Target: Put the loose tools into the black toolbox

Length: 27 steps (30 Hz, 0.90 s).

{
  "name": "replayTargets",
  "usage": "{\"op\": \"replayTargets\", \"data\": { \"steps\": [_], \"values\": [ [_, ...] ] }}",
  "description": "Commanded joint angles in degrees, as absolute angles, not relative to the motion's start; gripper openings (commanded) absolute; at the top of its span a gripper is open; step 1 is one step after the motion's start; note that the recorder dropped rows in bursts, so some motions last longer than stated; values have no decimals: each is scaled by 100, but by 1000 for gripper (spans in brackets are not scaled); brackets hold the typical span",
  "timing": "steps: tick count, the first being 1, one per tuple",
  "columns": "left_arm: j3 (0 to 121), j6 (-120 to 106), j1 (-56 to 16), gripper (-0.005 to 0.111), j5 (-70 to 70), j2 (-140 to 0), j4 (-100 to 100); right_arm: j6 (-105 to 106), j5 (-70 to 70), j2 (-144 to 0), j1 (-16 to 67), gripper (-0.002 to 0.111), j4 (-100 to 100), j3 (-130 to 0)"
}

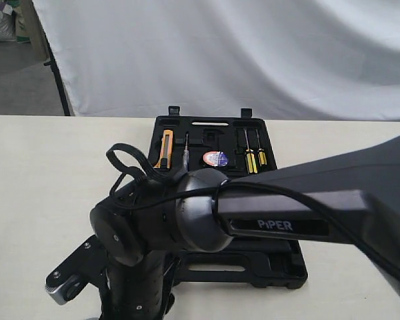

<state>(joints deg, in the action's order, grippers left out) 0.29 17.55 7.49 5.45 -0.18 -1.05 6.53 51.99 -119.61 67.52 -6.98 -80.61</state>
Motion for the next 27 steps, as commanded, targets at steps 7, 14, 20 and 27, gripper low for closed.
{"op": "replayTargets", "data": {
  "steps": [7,14,20,27],
  "values": [
    [44,1782,894,1,503,0,-130,1054,5379,-11927,6750,64,-1107,-8654],
    [44,1782,894,1,503,0,-130,1107,5100,-12250,6763,64,-1288,-8654],
    [44,1782,894,1,503,0,-130,1365,4795,-12607,6885,64,-1316,-8654],
    [44,1782,894,1,503,0,-130,1460,4783,-12706,7148,50,-863,-8654]
  ]
}}
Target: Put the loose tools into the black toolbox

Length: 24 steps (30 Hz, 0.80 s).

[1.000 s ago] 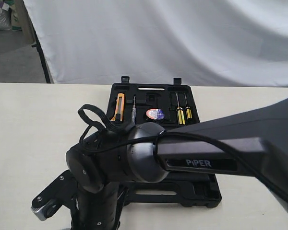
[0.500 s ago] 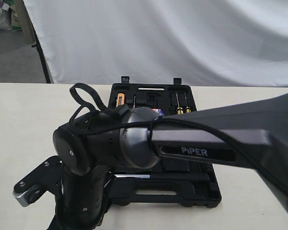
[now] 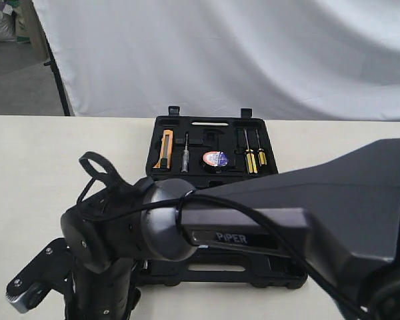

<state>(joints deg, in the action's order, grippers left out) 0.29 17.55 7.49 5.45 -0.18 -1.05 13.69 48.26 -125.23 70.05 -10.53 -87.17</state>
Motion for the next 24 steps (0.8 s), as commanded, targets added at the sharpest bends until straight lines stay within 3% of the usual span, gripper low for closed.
{"op": "replayTargets", "data": {
  "steps": [1,5,8,24],
  "values": [
    [44,1782,894,1,503,0,-130,1460,4783,-12706,7160,44,-822,-8654],
    [44,1782,894,1,503,0,-130,1446,4783,-12706,7160,13,-703,-8654],
    [44,1782,894,1,503,0,-130,1436,4783,-12706,7160,0,-697,-8654],
    [44,1782,894,1,503,0,-130,1460,4910,-12302,7160,0,-403,-8654]
  ]
}}
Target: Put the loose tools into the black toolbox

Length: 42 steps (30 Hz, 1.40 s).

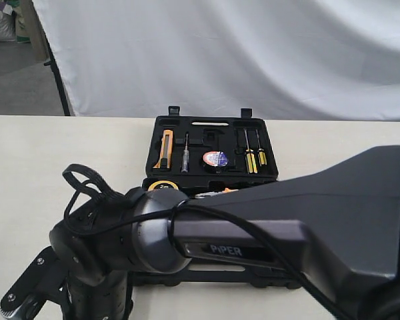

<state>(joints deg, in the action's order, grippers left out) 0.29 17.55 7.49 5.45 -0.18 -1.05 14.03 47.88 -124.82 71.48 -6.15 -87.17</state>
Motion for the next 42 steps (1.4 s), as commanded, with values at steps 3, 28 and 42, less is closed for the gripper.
{"op": "replayTargets", "data": {
  "steps": [3,28,42],
  "values": [
    [44,1782,894,1,503,0,-130,1460,5054,-11999,7160,0,-291,-8654],
    [44,1782,894,1,503,0,-130,710,4689,-12065,7088,63,162,-8788],
    [44,1782,894,1,503,0,-130,1234,4208,-12774,7088,63,-487,-8788]
  ]
}}
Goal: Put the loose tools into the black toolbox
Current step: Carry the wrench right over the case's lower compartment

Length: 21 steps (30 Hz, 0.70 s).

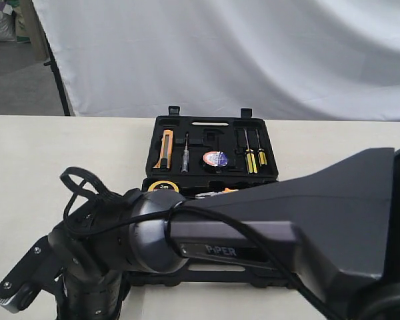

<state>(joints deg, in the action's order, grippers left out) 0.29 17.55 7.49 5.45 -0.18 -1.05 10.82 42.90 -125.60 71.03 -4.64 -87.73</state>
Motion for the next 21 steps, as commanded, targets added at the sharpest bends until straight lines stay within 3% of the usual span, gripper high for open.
{"op": "replayTargets", "data": {
  "steps": [1,2,4,7,21],
  "values": [
    [44,1782,894,1,503,0,-130,1340,4213,-12774,7097,62,-487,-8788],
    [44,1782,894,1,503,0,-130,1349,4227,-12751,7097,59,-487,-8788],
    [44,1782,894,1,503,0,-130,1349,4289,-12733,7097,41,-487,-8788],
    [44,1782,894,1,503,0,-130,1349,4438,-12703,7097,2,-462,-8788],
    [44,1782,894,1,503,0,-130,1337,5339,-11623,7073,0,226,-8788]
  ]
}}
